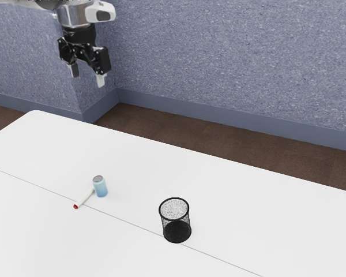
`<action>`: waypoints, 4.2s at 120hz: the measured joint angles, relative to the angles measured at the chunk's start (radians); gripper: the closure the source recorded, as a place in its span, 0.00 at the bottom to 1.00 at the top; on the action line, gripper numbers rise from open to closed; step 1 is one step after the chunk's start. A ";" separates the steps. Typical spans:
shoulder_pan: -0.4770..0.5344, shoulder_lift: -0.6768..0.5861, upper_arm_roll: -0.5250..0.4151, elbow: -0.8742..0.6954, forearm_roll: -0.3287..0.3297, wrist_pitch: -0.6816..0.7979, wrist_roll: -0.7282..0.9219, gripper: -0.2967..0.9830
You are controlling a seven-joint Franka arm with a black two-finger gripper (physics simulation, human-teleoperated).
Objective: Put the marker into the pen holder.
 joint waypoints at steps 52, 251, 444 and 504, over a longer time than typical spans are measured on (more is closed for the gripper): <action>0.000 0.342 0.164 -0.308 -0.110 0.482 0.098 0.39; 0.059 0.375 0.155 -0.571 -0.259 0.901 0.309 0.78; -0.004 0.019 -0.340 -0.637 -0.150 0.927 0.028 0.85; -0.014 0.034 -0.361 -0.638 -0.177 0.946 -0.003 0.47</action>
